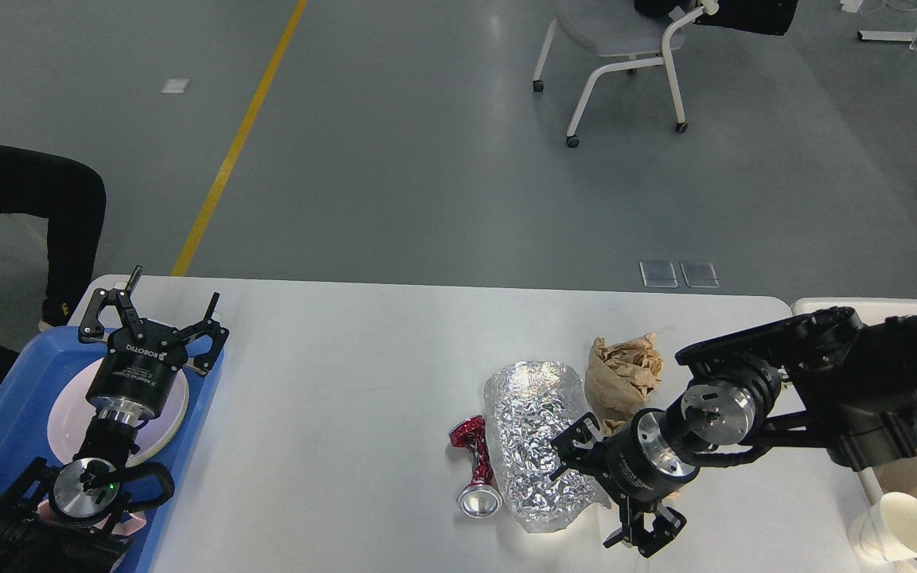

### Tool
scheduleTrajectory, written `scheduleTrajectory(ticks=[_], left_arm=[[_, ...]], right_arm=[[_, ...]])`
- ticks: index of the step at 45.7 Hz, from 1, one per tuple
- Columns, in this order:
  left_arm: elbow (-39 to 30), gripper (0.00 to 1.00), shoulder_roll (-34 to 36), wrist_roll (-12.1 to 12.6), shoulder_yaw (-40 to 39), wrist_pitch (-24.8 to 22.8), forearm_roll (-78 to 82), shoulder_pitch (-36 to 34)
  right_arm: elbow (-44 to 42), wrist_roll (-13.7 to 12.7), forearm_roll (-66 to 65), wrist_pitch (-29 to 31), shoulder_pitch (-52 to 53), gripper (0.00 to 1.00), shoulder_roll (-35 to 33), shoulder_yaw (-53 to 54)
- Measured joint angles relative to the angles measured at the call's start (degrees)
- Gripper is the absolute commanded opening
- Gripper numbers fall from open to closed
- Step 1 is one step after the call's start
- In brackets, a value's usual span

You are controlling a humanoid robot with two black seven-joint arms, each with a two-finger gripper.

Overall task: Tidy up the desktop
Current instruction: 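Lower the right gripper onto the foil-wrapped item, then grasp the foil item with the right gripper and lift it toward the bin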

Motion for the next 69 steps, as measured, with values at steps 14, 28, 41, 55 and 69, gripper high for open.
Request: scheduleTrajectory(ticks=[14,28,41,55,69], left_arm=[[-0.02,0.96,0.00,0.00,0.00,0.00,0.00,0.00],[-0.01,0.96,0.00,0.00,0.00,0.00,0.00,0.00],[0.00,0.96,0.00,-0.01,0.00,0.00,0.00,0.00],[0.01,0.96,0.00,-0.01,0.00,0.00,0.00,0.00],[0.01,0.96,0.00,-0.01,0.00,0.00,0.03,0.00]], right_arm=[[-10.71,-0.01,0.08,-0.66,-8.91,0.94,3.27,1.59],[-15.91,-0.01,0.26,-0.67,-12.79,0.81,5.73,3.15],[-19.27,-0.01,0.77,-0.93,-16.69,0.40,6.52,5.13],[-19.05,-0.02,0.87,0.34,-17.11,0.00,6.58,5.82],[-18.98,-0.65,0.88,0.80,-16.57,0.00,6.47,5.83]])
